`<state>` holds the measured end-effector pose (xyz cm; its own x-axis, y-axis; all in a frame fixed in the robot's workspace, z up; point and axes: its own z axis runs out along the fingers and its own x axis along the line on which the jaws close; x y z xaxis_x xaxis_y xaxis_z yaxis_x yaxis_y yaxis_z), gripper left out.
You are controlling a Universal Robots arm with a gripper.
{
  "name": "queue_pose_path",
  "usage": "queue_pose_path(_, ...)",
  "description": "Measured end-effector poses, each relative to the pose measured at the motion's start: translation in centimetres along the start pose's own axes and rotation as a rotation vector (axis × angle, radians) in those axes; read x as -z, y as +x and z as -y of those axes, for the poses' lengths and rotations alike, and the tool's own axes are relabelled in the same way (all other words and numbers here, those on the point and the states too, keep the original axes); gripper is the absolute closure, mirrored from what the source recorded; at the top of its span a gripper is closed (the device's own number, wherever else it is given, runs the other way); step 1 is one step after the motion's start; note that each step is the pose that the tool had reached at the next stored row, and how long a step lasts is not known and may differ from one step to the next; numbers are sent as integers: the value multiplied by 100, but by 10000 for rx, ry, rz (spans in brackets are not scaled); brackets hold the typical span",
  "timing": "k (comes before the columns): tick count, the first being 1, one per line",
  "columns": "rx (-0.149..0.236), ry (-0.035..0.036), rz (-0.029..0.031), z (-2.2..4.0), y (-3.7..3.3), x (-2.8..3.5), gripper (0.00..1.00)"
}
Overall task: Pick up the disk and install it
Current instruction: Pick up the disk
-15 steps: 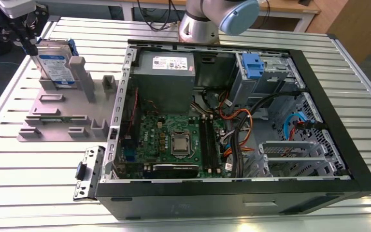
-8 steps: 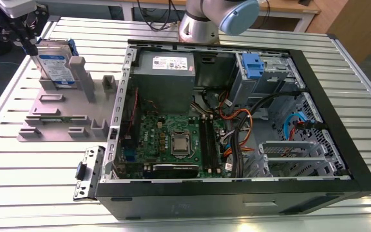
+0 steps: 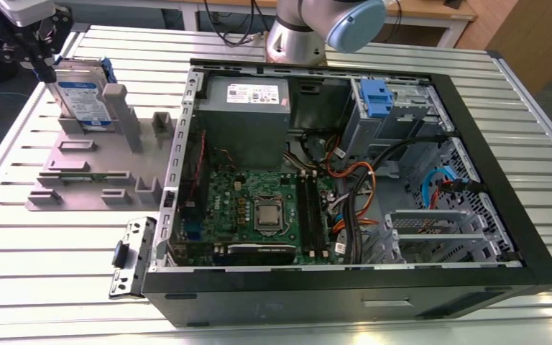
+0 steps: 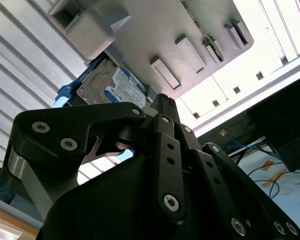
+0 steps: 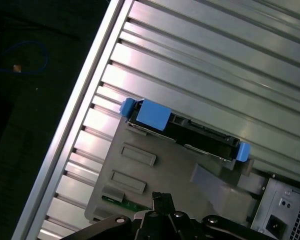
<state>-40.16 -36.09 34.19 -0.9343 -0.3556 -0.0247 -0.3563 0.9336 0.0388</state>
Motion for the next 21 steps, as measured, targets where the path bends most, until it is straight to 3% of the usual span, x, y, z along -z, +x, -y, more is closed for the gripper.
queue_pose_path(21,329,-8,-13,0,0,0,90)
